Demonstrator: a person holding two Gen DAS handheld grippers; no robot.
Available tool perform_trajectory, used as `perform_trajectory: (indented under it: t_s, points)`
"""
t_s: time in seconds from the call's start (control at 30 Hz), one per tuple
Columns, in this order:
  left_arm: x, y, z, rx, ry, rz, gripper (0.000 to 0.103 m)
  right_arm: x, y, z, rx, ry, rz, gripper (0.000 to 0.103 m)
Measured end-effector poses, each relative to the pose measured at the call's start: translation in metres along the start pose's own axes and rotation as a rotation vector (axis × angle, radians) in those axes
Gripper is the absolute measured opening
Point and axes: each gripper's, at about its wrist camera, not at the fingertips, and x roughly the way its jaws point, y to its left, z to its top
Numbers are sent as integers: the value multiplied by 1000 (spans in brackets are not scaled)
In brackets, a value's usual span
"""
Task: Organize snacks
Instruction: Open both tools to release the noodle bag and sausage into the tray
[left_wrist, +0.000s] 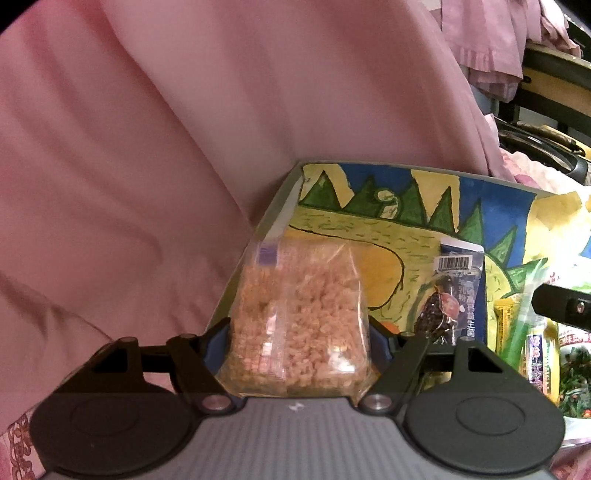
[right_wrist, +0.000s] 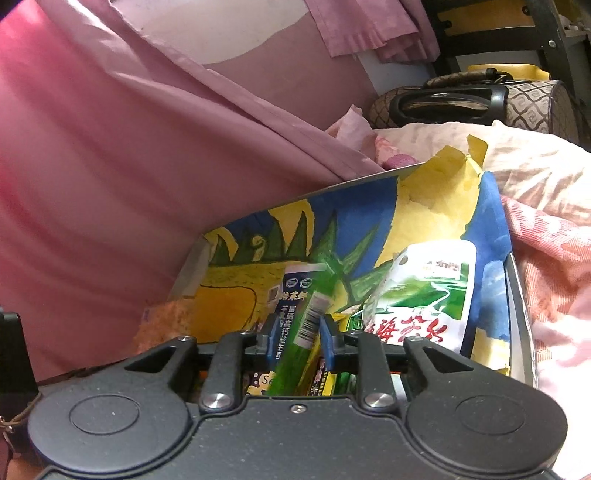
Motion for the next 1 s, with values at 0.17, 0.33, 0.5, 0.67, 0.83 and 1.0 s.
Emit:
perform_trajectory:
  t_s: [0.17,0.33,0.5,0.67,0.83,1.0]
  points:
    - [-5,-4,-1,14,-5,10,83,-4,2,2,-7,5,-7,40]
    - [-18,-1,-1,-16,-10,7,89,-17,5,5,-20,-12,-13,51]
    - [-47,12,4,-75,-54,7,99,-42,14,9,-53,-54,-20,70]
    - [-82,25,2,-125,-102,-1,102,-72,29,10,-123,-104,-23,91]
    - [-118,39,-6,-173,-141,-23,102,-105,47,7,-196,-157,-31,100]
    - [-156,49,-20,-177,-177,-18,102,-138,58,-2,-218,-194,-31,102]
